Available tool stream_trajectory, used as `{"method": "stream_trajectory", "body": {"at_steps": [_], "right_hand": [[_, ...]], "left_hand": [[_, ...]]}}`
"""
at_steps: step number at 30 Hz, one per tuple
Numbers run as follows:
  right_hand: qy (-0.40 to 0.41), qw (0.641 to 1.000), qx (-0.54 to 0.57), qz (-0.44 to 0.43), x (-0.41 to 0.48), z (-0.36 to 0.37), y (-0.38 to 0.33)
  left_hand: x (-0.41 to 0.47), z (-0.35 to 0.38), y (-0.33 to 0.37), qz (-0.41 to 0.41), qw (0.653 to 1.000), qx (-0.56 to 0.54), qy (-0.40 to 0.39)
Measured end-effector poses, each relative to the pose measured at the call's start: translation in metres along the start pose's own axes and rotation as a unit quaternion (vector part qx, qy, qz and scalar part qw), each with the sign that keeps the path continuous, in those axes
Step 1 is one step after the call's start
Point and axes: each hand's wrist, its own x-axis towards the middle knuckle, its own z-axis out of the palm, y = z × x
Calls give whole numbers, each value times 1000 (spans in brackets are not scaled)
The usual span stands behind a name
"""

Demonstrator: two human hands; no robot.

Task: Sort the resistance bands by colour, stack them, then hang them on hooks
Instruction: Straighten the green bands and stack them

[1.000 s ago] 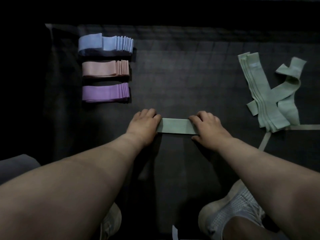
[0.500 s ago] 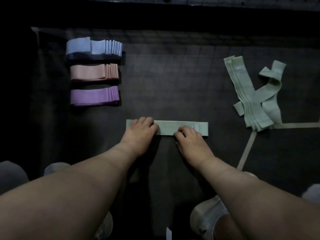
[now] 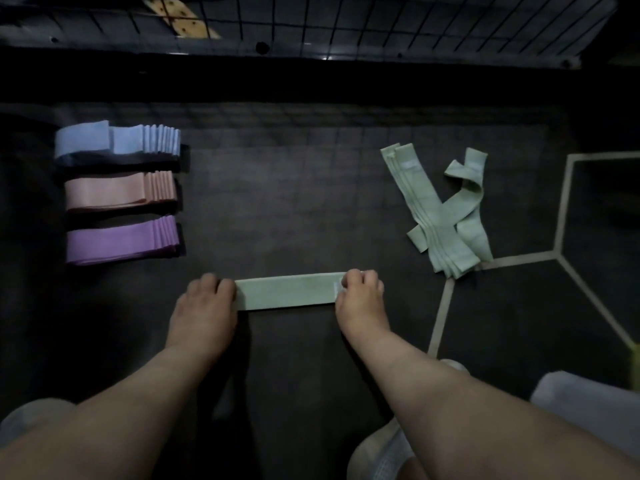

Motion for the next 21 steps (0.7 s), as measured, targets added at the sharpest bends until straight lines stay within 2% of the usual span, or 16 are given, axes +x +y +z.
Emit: {"method": "stream_trajectory", "body": {"at_steps": [3, 5, 7, 9, 11, 14, 15, 21], "right_hand": [[-20, 1000, 19, 11, 2, -8, 1], [-10, 997, 73, 21, 7, -18, 5], [47, 987, 148, 53, 17, -29, 13], [123, 971, 176, 105, 34, -41, 25], [167, 949, 172, 207, 54, -58, 43], [165, 876, 180, 416, 79, -85, 75], [160, 854, 197, 453, 86, -89, 87], [167, 806, 299, 482, 103, -107, 112]], "left_hand": [[2, 1, 0, -12, 1000, -2, -3], [5, -3, 2, -11, 1000, 12, -3], [8, -6, 2, -6, 1000, 14, 4], [9, -9, 4, -1, 1000, 5, 20], [10, -11, 7, -2, 1000, -3, 28], [12, -13, 13, -5, 999, -25, 34], [12, -13, 15, -1, 999, -31, 38], [14, -9, 26, 27, 996, -45, 74]]}}
